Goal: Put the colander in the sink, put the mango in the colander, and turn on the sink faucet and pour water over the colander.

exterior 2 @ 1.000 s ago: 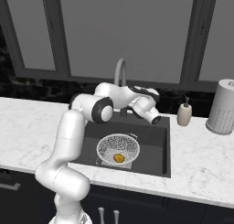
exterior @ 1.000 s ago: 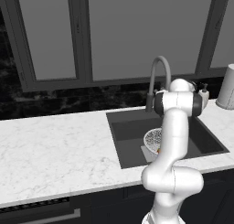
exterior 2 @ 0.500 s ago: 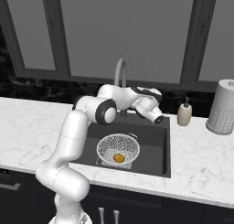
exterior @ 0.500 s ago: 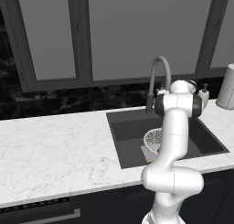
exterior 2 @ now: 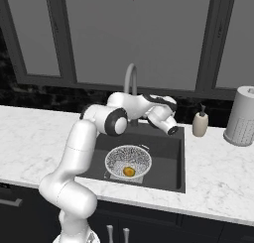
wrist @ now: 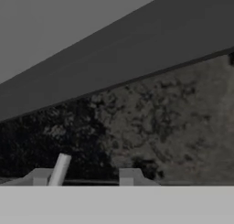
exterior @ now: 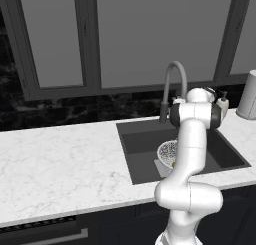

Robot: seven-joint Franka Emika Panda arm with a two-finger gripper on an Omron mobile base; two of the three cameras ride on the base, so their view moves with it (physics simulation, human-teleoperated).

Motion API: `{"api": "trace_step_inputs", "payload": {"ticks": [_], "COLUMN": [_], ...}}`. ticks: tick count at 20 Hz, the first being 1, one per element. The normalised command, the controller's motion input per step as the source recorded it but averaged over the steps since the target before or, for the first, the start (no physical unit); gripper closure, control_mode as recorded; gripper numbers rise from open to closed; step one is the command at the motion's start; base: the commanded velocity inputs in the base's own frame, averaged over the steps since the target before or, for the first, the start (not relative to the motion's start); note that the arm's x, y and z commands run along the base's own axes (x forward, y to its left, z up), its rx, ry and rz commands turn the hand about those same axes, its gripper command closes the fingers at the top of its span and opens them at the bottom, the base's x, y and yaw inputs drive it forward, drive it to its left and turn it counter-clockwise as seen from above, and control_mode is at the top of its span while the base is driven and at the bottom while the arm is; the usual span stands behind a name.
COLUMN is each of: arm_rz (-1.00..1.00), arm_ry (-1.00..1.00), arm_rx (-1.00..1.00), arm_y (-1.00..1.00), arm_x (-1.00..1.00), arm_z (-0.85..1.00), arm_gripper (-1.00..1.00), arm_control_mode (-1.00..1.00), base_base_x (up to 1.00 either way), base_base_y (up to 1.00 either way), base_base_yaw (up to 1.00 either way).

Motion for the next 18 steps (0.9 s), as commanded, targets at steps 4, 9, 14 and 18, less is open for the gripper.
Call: {"api": "trace_step_inputs", "payload": {"ticks": [4,9,14,18], "arm_rz": [-0.02,-0.02,0.0,0.0], "arm_ry": [0.01,0.0,0.0,0.0], "arm_rx": [0.02,0.04,0.05,0.08], "arm_y": [-0.43,-0.44,-0.44,-0.43], "arm_x": [0.0,0.0,-0.02,-0.24], "arm_z": [-0.11,-0.01,0.0,0.03], "arm_gripper": [1.0,1.0,1.0,1.0], "arm_control_mode": [-1.0,-1.0,-1.0,-1.0], "base_base_x": [0.0,0.0,0.0,0.0], "base_base_y": [0.0,0.0,0.0,0.0], "base_base_yaw": [0.0,0.0,0.0,0.0]}}
